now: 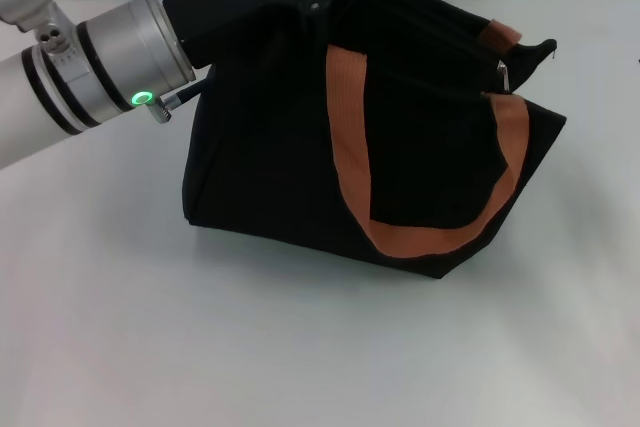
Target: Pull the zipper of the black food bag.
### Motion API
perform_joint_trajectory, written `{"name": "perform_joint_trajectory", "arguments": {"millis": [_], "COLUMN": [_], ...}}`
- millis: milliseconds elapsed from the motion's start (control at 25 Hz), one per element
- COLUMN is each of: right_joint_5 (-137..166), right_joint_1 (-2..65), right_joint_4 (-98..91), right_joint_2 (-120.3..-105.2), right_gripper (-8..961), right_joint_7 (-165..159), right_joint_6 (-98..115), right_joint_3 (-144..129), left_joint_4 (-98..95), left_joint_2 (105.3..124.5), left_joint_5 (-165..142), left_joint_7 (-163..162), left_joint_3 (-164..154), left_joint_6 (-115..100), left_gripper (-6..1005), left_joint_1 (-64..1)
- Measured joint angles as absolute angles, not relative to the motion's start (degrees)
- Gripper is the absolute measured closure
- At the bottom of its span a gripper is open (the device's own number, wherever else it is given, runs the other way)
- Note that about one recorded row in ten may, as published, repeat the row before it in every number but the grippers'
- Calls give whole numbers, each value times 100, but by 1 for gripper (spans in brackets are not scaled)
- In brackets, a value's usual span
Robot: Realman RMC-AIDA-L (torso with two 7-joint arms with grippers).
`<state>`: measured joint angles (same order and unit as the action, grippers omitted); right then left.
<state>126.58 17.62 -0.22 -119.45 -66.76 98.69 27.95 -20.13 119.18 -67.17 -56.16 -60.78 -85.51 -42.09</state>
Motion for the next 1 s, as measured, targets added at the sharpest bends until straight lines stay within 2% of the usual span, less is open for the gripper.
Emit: {"name": "perform_joint_trajectory", "arguments": {"millis": [120,320,480,560,600,1000], "right_joint_5": [12656,12662,12670,12672,12673,12689], "right_joint_1": [1787,1840,1847,1847,1846,1845], "right_joint_4": [20,40,69,70,70,80], "right_joint_2": [-11950,-11959,-11962,-11962,-11962,-11962], "right_gripper": [659,459,336,274,274,278], "right_joint_7": [-6419,-6258,-6230,-6229,-6229,-6206], "right_joint_6": [9913,9915,9879,9872,9870,9852], "right_joint_3": [2787,2752,2750,2750,2751,2751], "left_joint_4": [-2027,-2060,-2094,-2168,-2227,-2796], "left_joint_2": [11917,11918,11918,11918,11918,11871], "left_joint_5": [-6716,-6617,-6325,-6182,-6165,-5882], "left_joint_7": [-5765,-6089,-6100,-6140,-6178,-6751], "left_joint_3": [-6178,-6269,-6276,-6284,-6287,-6265], "left_joint_6": [-8376,-8176,-8282,-8407,-8466,-9605], "left_gripper": [871,868,865,721,649,257], "left_joint_1": [-4257,-4307,-4216,-4134,-4084,-3507]}}
